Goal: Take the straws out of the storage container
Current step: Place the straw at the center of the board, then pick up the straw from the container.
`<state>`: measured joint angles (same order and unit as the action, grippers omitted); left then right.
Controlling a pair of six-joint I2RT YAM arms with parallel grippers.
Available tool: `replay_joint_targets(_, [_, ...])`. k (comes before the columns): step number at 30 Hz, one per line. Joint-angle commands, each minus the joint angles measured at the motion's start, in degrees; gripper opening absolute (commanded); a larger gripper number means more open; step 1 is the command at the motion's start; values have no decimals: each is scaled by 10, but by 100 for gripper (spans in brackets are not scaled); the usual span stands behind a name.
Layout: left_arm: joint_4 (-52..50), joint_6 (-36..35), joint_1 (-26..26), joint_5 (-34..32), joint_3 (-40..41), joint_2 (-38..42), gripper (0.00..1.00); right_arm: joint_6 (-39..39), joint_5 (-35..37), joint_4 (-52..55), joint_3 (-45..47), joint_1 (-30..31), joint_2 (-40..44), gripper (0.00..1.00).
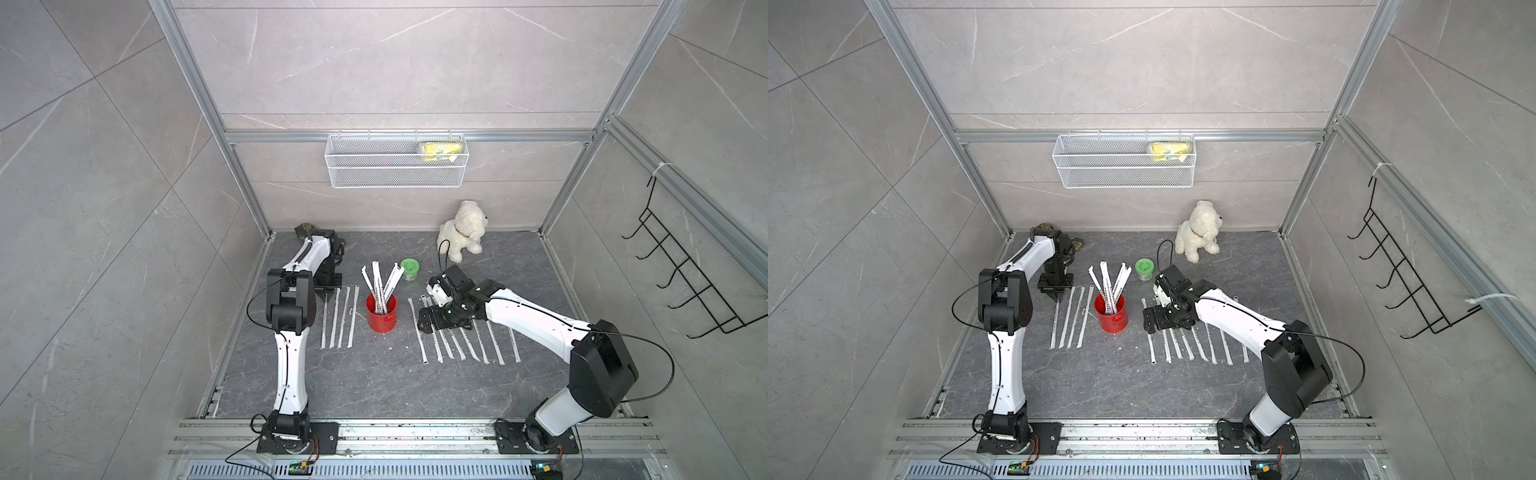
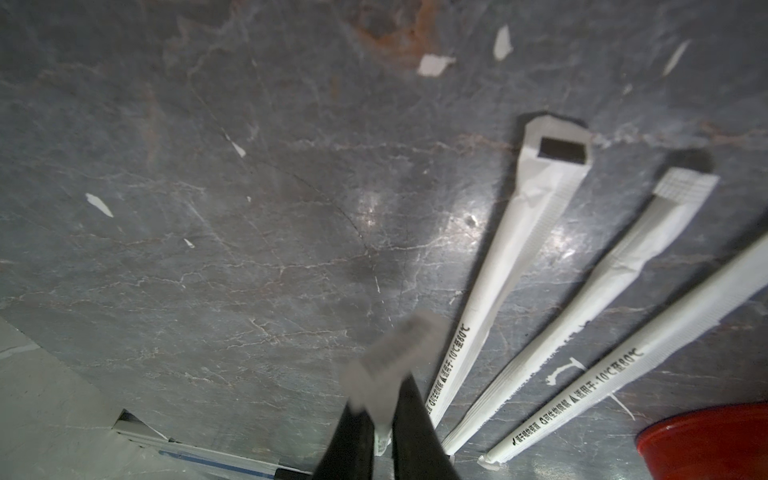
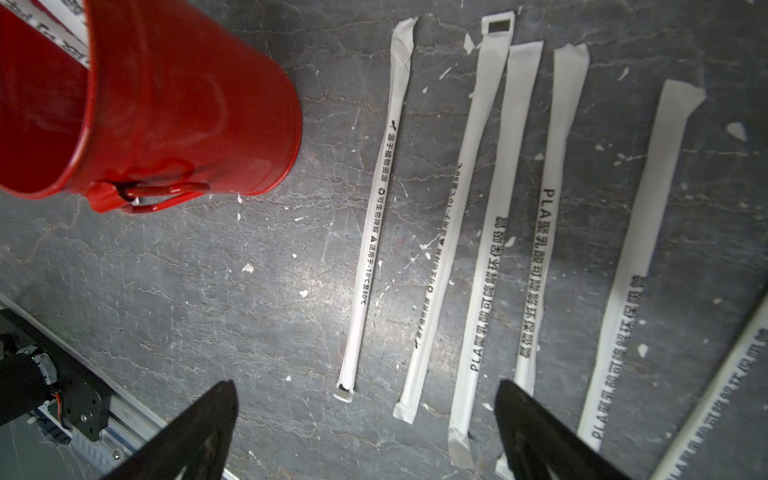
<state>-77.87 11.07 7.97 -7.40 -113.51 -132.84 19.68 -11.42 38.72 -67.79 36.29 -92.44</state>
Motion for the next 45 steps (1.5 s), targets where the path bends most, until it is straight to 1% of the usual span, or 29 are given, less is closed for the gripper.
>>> replay_joint_targets(1, [-7, -11, -4, 2, -18, -22, 15, -3, -3, -7, 6, -3, -6, 100])
replay_joint_targets(16, [-11, -7, -4, -9, -18, -12, 20, -3, -3, -4, 3, -2, -5, 100])
replay_joint_targets(23, [-22, 0, -2, -24, -21, 84, 22, 6, -2, 0, 0, -2, 11, 100])
replay_joint_targets(27, [-24, 10, 5, -27, -19, 168, 23, 17, 0, 2, 2, -3, 28, 100])
replay_joint_targets(29, [-8, 22, 13, -18, -2, 215, 23, 22, 2, 4, 2, -3, 39, 100])
replay_joint_targets(32, [63, 32, 29, 42, 67, 307, 23, 25, 9, 12, 1, -2, 55, 100])
replay_joint_targets(34, [140, 46, 41, 91, 148, 378, 23, 26, 14, 23, -3, -3, 62, 100])
replay_joint_targets(37, [260, 96, 63, 145, 266, 490, 24, 25, 17, 42, -13, -3, 69, 100])
replay_joint_targets(40, [340, 137, 91, 163, 357, 584, 28, 23, 20, 50, -14, -2, 77, 100])
replay_joint_targets(42, [387, 155, 112, 156, 413, 637, 34, 23, 22, 52, -16, -3, 79, 100])
replay_joint_targets(45, [437, 167, 124, 171, 473, 669, 42, 29, 15, 50, -19, -2, 75, 100])
